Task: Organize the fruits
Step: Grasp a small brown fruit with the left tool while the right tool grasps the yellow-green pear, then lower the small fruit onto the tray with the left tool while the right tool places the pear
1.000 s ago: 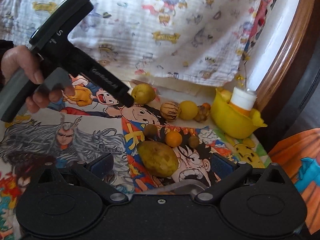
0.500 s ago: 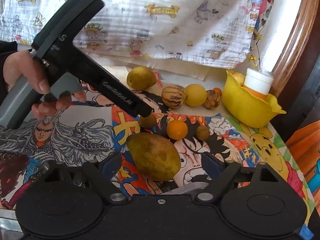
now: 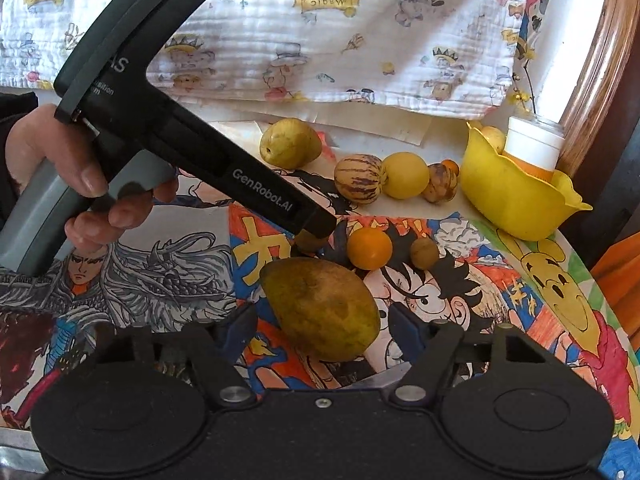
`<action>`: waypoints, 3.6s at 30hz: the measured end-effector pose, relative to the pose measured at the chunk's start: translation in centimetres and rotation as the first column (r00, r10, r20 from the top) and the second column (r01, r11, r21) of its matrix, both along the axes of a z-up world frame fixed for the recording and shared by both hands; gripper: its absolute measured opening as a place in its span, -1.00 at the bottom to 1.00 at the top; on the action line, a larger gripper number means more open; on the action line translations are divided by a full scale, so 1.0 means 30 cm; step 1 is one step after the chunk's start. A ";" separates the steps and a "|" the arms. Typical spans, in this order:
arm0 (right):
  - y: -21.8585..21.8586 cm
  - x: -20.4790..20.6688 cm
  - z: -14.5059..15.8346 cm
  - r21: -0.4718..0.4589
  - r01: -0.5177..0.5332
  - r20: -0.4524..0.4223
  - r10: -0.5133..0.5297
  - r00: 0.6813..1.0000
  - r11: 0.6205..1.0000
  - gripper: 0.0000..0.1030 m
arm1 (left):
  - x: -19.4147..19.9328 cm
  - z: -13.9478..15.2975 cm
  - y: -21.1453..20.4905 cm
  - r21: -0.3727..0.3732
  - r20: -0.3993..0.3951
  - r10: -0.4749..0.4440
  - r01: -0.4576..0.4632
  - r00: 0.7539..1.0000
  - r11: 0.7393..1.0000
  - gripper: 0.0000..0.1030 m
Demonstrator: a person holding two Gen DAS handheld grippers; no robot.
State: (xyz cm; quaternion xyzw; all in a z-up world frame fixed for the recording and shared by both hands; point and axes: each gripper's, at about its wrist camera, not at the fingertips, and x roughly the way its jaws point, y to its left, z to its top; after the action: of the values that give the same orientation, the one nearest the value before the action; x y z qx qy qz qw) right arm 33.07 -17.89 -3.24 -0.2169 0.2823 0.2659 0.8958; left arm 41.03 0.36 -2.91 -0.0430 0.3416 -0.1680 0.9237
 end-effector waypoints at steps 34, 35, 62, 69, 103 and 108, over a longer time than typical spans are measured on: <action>0.006 0.054 -0.029 0.010 -0.016 -0.022 0.016 1.000 1.000 0.25 | 0.014 -0.030 -0.014 -0.026 -0.035 -0.052 0.051 0.998 0.998 -0.48; 0.006 0.058 -0.028 0.007 -0.020 -0.024 0.020 1.000 1.000 0.25 | 0.012 -0.030 -0.013 -0.027 -0.035 -0.050 0.049 0.998 0.998 -0.48; -0.025 -0.113 0.052 0.116 -0.043 0.024 0.041 0.999 0.992 0.17 | -0.132 0.039 0.066 -0.040 0.010 0.069 -0.069 0.998 0.997 -0.48; -0.105 -0.243 0.106 0.210 -0.005 0.059 -0.007 0.998 0.978 0.17 | -0.236 0.090 0.034 -0.026 0.058 0.056 -0.055 0.997 0.998 -0.48; -0.476 -0.498 -0.032 0.275 0.311 0.070 -0.342 0.937 0.910 0.17 | -0.579 0.032 -0.353 -0.009 0.003 -0.091 0.091 0.996 0.996 -0.48; -0.476 -0.490 -0.056 0.243 0.319 0.086 -0.348 0.934 0.916 0.17 | -0.571 0.013 -0.360 0.003 -0.010 -0.094 0.094 0.996 0.996 -0.48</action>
State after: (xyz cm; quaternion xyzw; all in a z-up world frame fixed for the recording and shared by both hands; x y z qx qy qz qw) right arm 18.36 -32.17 -4.93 -0.0790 0.2257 0.1250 0.9629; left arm 23.91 -10.44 -2.52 -0.0263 0.3481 -0.2104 0.9132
